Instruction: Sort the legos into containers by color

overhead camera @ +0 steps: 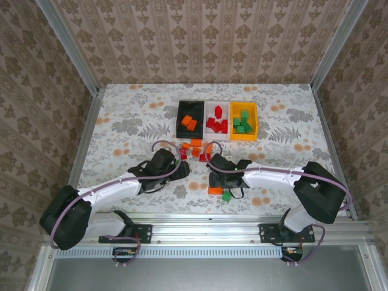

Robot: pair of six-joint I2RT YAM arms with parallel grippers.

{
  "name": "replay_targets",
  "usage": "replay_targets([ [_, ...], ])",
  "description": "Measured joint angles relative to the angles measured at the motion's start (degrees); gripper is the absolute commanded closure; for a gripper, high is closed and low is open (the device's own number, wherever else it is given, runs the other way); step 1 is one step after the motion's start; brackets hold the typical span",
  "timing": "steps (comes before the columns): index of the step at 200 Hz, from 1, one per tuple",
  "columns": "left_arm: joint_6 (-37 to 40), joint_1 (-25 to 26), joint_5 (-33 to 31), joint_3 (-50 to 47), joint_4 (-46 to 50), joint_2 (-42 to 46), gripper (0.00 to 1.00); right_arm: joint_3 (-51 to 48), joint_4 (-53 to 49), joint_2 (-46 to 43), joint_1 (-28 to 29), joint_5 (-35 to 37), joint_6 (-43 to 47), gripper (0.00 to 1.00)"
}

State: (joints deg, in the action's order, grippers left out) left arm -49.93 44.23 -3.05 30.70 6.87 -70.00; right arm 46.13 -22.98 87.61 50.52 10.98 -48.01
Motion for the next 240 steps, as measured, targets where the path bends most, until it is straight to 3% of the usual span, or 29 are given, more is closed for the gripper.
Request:
replay_targets([
  [81,0.04,0.0,0.02,0.5,0.63,0.0,0.07,5.33,-2.36,-3.5,-1.64,3.72,5.2,0.42],
  [142,0.46,0.0,0.2,2.86,3.02,1.07,0.07,16.92,-1.66,-4.09,-18.86,4.94,15.85,0.42],
  [198,0.44,0.0,-0.7,2.89,5.88,6.93,0.07,27.69,3.58,8.98,-33.07,0.72,22.12,0.42],
  [240,0.15,0.04,-0.92,2.8,7.21,7.78,0.07,41.11,3.21,23.15,-36.13,-1.18,24.13,0.34],
])
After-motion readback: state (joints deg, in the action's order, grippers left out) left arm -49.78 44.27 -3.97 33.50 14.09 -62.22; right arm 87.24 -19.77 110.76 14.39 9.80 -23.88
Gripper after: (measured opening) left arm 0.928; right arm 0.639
